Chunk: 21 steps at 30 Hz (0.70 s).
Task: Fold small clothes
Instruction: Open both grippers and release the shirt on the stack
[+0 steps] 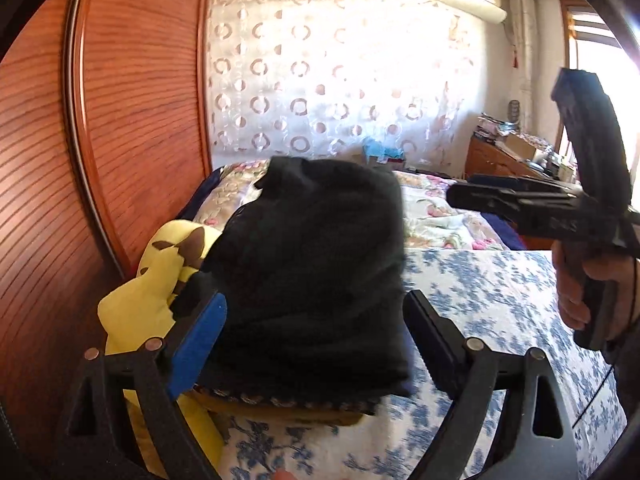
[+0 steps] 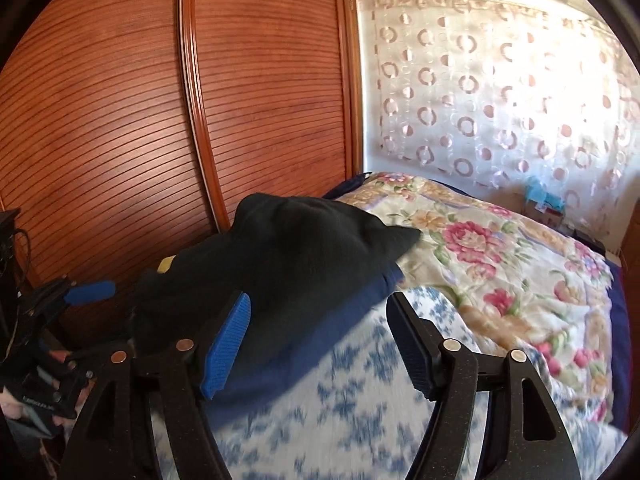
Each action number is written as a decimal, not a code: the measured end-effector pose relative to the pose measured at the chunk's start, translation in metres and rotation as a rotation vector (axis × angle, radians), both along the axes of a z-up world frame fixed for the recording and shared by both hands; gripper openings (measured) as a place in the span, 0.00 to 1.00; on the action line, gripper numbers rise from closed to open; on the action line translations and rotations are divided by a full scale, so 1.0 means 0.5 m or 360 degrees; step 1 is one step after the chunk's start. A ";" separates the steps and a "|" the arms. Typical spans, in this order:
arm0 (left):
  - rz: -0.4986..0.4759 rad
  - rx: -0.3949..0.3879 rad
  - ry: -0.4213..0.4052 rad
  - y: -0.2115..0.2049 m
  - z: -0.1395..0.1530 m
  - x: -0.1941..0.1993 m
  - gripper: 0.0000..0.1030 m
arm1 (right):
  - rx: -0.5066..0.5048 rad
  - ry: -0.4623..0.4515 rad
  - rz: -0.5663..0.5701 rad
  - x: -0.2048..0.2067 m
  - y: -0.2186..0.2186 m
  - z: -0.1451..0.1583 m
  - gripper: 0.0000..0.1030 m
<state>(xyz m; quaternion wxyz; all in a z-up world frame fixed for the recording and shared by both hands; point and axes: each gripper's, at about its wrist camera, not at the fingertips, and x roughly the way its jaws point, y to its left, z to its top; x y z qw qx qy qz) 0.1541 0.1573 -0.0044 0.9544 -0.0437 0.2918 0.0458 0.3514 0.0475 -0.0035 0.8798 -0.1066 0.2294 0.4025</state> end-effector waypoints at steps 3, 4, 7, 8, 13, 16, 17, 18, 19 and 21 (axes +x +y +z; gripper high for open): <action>-0.0033 0.0003 -0.0029 -0.029 0.009 -0.020 0.89 | 0.0023 -0.0018 -0.0054 -0.061 -0.054 0.003 0.76; -0.0048 -0.0002 -0.0033 -0.037 0.010 -0.026 0.90 | 0.0029 -0.0018 -0.0067 -0.080 -0.069 0.002 0.78; -0.0088 -0.0008 -0.0041 -0.068 0.010 -0.041 0.90 | 0.0040 -0.0023 -0.0125 -0.145 -0.121 -0.003 0.82; -0.0110 -0.0011 -0.0036 -0.080 0.008 -0.045 0.90 | 0.0039 -0.0026 -0.0148 -0.163 -0.134 -0.004 0.84; -0.0231 -0.0019 -0.0018 -0.144 -0.006 -0.067 0.90 | 0.0058 -0.0034 -0.0275 -0.263 -0.208 -0.013 0.88; -0.0270 -0.0004 -0.0024 -0.183 -0.011 -0.084 0.90 | 0.0066 -0.0051 -0.0344 -0.323 -0.246 -0.018 0.88; -0.0291 -0.0009 -0.0029 -0.194 -0.011 -0.089 0.90 | 0.0067 -0.0056 -0.0370 -0.343 -0.257 -0.019 0.88; -0.0310 -0.0019 -0.0028 -0.203 -0.011 -0.093 0.90 | 0.0067 -0.0056 -0.0395 -0.360 -0.270 -0.022 0.88; -0.0323 -0.0026 -0.0023 -0.214 -0.010 -0.097 0.90 | 0.0070 -0.0049 -0.0422 -0.380 -0.283 -0.024 0.88; -0.0344 -0.0024 -0.0025 -0.234 -0.003 -0.108 0.90 | 0.0080 -0.0041 -0.0472 -0.412 -0.302 -0.023 0.88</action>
